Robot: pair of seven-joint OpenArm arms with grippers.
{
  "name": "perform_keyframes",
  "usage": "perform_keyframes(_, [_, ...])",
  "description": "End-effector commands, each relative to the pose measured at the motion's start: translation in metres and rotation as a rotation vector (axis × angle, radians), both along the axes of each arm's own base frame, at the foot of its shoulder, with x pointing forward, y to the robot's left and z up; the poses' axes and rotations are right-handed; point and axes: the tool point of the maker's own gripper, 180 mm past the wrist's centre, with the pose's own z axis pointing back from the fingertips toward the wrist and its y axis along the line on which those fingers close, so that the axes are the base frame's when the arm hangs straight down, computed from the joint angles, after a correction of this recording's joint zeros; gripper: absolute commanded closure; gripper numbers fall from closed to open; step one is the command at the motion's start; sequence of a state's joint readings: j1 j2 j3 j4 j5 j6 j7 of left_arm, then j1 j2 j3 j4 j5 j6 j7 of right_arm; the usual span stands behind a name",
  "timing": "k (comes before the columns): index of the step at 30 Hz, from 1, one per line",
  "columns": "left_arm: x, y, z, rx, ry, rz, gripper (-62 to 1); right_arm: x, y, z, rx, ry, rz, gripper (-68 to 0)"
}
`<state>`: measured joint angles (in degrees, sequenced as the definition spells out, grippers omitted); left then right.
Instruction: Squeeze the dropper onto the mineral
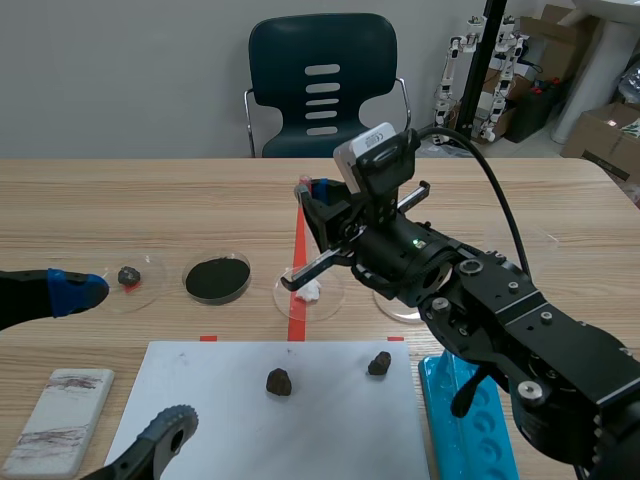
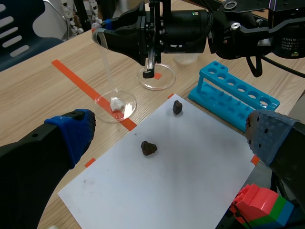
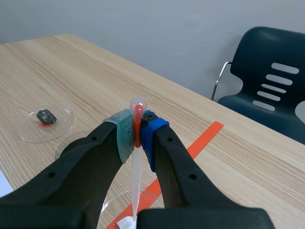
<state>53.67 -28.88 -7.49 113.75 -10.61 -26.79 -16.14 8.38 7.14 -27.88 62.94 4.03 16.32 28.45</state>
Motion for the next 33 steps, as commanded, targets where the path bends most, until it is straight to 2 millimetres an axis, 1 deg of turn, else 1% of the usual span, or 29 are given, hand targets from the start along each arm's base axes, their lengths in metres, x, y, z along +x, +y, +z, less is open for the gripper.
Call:
perform_keyframes(1, [0.0, -0.002, 0.006, -0.029, -0.007, 0.006, -62.3, 0.006, 0.001, 0.014, 0.023, -0.038, 0.0, -1.2])
perform_keyframes(26, [0.0, -0.002, 0.006, -0.029, -0.007, 0.006, -62.3, 0.006, 0.0, 0.015, 0.026, -0.042, 0.001, -1.1])
perform_keyframes(29, [0.0, -0.002, 0.006, -0.029, -0.007, 0.006, -62.3, 0.005, -0.001, 0.019, 0.036, -0.057, 0.001, -1.1])
perform_keyframes(33, [0.0, -0.002, 0.006, -0.029, -0.007, 0.006, -62.3, 0.001, -0.003, 0.031, 0.038, -0.09, 0.009, -1.1])
